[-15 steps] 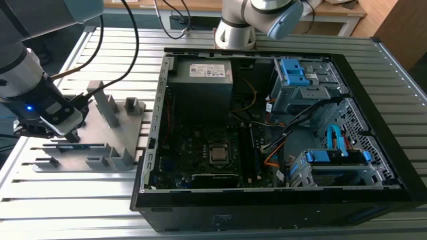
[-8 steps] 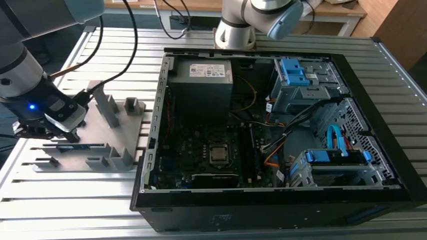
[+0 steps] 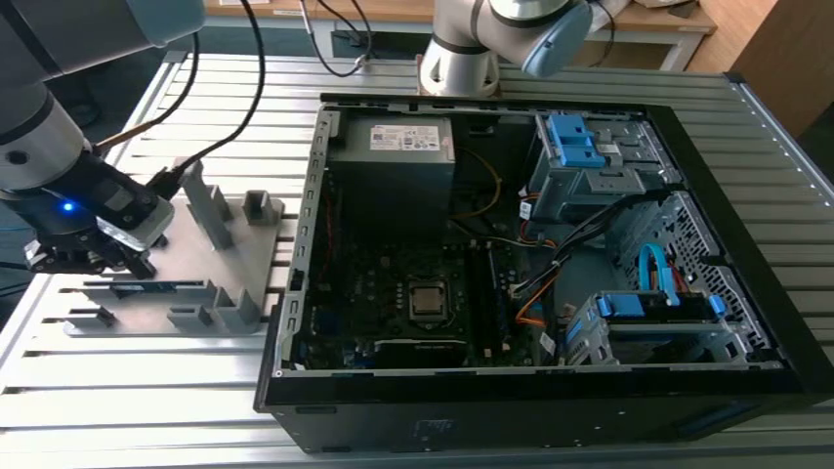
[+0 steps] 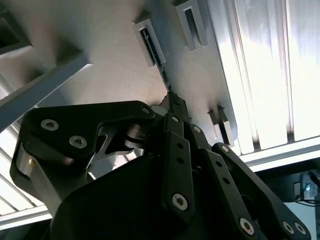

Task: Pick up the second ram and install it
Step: 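Pick up the second ram and move it above second insertion slot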

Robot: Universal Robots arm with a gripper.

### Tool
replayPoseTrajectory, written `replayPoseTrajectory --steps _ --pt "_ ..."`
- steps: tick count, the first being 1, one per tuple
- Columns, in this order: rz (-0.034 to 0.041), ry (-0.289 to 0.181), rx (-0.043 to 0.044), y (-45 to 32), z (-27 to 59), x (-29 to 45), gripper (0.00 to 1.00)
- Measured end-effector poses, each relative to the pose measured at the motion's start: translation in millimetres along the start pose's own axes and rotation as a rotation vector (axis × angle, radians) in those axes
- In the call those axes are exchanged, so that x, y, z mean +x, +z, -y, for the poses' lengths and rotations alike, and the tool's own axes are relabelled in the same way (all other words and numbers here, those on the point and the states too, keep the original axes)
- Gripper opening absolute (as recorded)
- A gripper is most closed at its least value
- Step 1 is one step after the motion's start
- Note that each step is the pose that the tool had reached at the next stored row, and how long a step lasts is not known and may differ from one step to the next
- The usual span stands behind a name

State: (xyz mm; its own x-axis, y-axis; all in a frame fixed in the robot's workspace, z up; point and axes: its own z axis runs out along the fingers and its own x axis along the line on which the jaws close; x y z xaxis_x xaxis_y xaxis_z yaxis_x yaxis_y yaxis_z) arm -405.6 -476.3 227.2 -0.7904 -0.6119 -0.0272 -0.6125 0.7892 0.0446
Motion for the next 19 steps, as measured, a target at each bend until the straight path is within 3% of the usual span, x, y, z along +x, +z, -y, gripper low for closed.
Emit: replayPoseTrajectory --steps 19 --pt "-0.0097 -0.217 -0.0059 0.0 0.0 0.0 0.1"
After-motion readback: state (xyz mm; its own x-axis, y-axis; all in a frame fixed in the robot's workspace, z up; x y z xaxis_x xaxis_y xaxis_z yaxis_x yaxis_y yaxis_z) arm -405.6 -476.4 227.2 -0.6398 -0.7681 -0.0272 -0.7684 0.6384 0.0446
